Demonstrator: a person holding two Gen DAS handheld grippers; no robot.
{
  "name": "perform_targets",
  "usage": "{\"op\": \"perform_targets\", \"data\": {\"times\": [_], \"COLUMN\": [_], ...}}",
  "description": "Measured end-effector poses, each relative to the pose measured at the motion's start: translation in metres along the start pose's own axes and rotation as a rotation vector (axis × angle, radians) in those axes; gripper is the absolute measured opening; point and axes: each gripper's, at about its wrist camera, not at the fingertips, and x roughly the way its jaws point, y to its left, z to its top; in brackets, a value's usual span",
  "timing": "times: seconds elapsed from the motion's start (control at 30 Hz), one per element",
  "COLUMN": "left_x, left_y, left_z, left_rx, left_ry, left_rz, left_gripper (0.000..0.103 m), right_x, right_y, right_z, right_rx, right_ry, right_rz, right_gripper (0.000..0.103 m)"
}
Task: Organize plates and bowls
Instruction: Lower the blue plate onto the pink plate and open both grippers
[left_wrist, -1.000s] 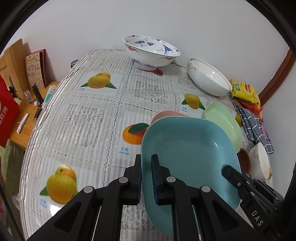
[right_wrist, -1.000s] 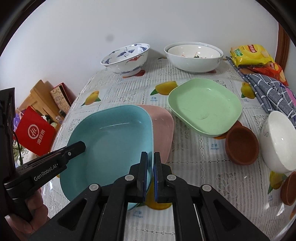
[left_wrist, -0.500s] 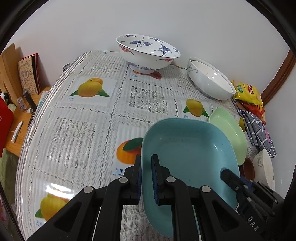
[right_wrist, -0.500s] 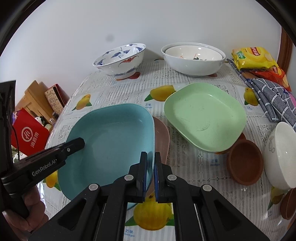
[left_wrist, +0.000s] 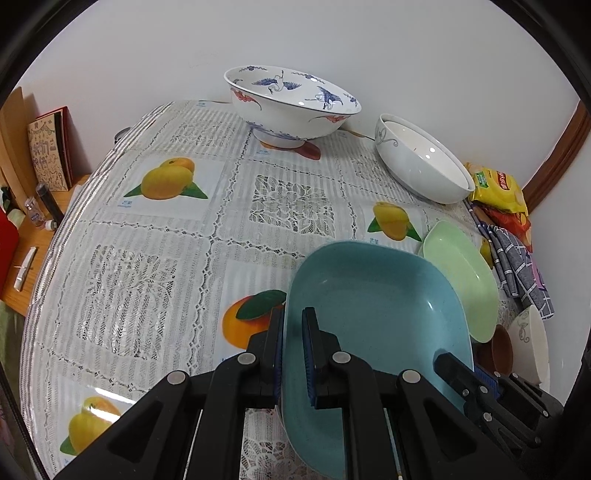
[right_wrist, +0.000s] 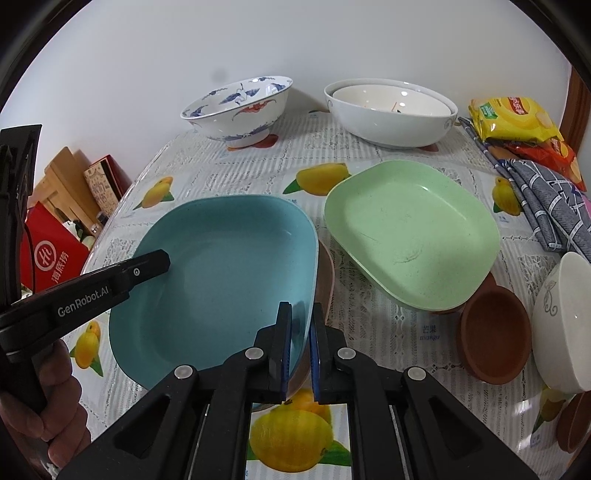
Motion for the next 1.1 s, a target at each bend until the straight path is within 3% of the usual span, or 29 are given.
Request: {"op": "perform_targets", "data": {"times": [0.4, 0.57, 0.67, 0.77, 1.1], "left_x": [0.005, 0.0, -0.007, -0.015, -0.055], "left_y": [0.001, 0.002, 0.003, 0.001, -0.022], "left_z": [0.002, -0.002, -0.004, -0.006, -0.015], "left_rx": [0.007, 0.006, 0.005, 0.011, 0.059], "left_ry": [0.016, 0.031, 0.024, 0.018, -0.022], "left_rz": [-0.006, -0.004, 0.0, 0.003, -0.015], "left_gripper": [0.011, 0.017, 0.027, 0.027, 0.027], "right_x": [0.003, -0.003, -0.01, -0.021, -0.061], "right_y": [0.001, 0.003, 0.005, 0.005, -0.008], "right_z": [-0.003, -0.005, -0.007, -0.011, -0.021], "right_rx": [-0.026, -0.041, -0.046, -0.055, -0.008], "right_ry": [0.015, 0.017, 0.003, -0.022, -0.065], "right_rz": [0.017, 0.037, 0.023, 0.01, 0.011], "right_gripper": [0.013, 0.024, 0.031, 0.036, 0.039]}}
